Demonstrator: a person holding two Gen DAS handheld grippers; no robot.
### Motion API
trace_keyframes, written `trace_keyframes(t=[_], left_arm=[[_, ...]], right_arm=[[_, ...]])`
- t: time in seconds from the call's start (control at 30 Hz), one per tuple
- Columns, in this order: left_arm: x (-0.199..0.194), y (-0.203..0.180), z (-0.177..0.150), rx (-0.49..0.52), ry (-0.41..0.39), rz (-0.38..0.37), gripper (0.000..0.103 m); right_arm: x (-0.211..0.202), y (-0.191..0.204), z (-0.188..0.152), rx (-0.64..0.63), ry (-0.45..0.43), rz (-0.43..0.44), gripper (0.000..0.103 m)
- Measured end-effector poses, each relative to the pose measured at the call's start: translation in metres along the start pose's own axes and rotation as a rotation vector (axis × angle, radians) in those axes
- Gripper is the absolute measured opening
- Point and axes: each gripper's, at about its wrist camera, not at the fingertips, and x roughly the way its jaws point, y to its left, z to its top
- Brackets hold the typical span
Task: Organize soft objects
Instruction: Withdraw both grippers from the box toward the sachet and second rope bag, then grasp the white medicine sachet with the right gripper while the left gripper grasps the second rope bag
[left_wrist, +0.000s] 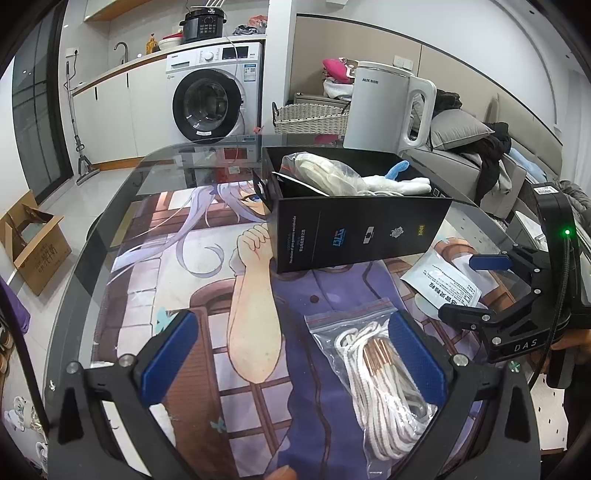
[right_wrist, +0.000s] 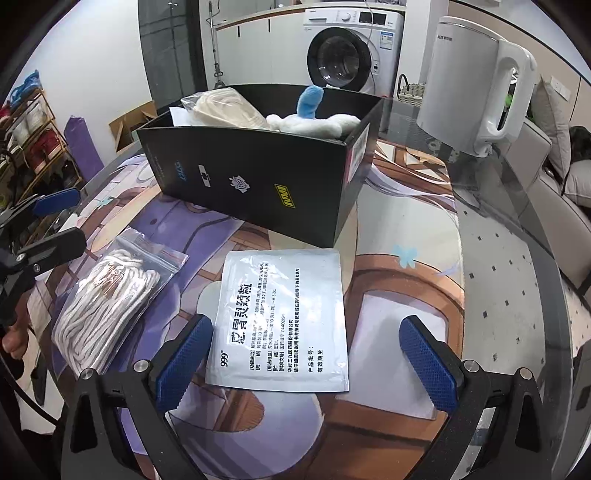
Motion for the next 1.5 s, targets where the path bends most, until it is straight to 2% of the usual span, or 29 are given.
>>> trace_keyframes(t=[0.07, 0.13, 0.33, 0.8, 1.2, 1.5], left_arm=[[0.0, 0.0, 0.0, 0.002, 0.001, -0.002, 0.103], [0.001, -0.001, -0.001, 0.004, 0.005, -0.002, 0.103], [0.003, -0.005, -0.003, 0.02, 0.017, -0.018, 0.103], [0.0, -0.022, -0.005, 0.048, 0.042, -0.091, 0.103], [0.005, -0.048, -0.016, 0.105, 0.106, -0.135, 0.103], [0.017, -0.059, -0.029, 0.136, 0.178, -0.116, 0.103]], right_arm=[[-0.004, 0.002, -0.002, -0.013, -0.012, 0.011, 0.089], [-0.008, 0.004, -0.003, -0.027, -0.025, 0.021, 0.07], [-0.013, 0.007, -0.006, -0.056, -0.05, 0.033, 0.058], [-0.027, 0.011, -0.026, -0.046, -0.079, 0.05, 0.054], [-0.031, 0.01, -0.025, -0.042, -0.093, 0.068, 0.052], [-0.038, 0.012, -0.027, -0.049, -0.118, 0.078, 0.051]])
